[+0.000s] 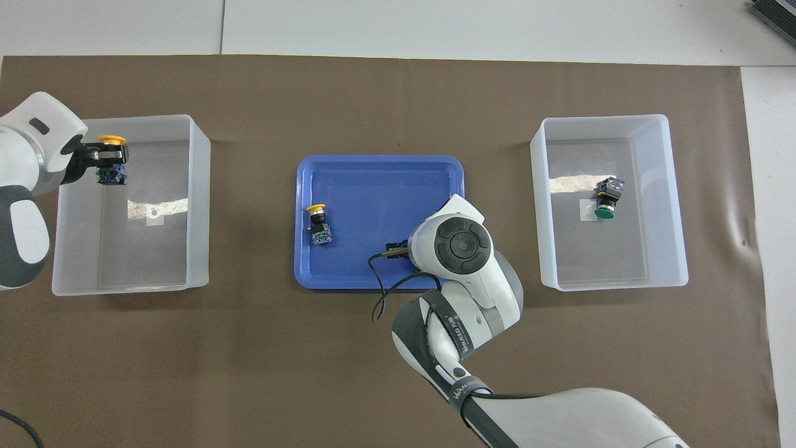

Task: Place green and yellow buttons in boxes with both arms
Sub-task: 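Carry the yellow button to the left box while the right gripper grasps green, then place the green button in the right box while the left gripper withdraws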

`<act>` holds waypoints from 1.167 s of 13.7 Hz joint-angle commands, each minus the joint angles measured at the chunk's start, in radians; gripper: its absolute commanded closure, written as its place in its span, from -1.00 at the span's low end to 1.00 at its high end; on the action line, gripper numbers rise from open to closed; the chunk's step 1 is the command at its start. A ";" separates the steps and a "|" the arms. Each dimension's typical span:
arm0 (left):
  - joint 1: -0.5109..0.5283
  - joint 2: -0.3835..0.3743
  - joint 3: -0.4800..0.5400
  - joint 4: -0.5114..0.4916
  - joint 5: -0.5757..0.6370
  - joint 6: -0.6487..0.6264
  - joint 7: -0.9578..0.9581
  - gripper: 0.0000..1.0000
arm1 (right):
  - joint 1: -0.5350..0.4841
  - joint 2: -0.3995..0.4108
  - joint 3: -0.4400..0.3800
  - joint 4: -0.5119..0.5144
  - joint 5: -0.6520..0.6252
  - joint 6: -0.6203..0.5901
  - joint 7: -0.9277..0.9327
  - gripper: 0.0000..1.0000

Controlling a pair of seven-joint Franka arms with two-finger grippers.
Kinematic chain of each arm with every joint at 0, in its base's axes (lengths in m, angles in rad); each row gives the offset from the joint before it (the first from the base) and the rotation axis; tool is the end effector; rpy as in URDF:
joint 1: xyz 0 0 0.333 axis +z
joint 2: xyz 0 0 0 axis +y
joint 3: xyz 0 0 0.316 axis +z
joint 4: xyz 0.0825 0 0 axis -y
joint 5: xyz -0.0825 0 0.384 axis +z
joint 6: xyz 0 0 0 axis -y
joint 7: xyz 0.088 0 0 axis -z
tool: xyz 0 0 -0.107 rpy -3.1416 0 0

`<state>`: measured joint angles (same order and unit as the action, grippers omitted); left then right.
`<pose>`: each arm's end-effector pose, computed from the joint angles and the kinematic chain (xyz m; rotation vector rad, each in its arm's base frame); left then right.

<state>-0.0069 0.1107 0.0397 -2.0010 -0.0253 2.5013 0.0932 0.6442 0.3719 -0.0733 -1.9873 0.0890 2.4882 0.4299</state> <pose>0.6103 0.0196 0.4454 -3.0716 0.0679 -0.6066 0.5225 0.3374 0.2890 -3.0444 -0.1227 -0.1511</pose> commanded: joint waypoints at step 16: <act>0.013 0.178 -0.011 0.013 0.015 0.227 0.026 -1.00 | -0.484 -0.300 -0.017 -0.008 -0.026 -0.353 -0.405 1.00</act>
<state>0.0068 0.3659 0.0270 -1.9828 -0.0252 2.8158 0.1137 0.2229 0.0997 -0.1083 -1.9306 0.0737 2.1189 0.1167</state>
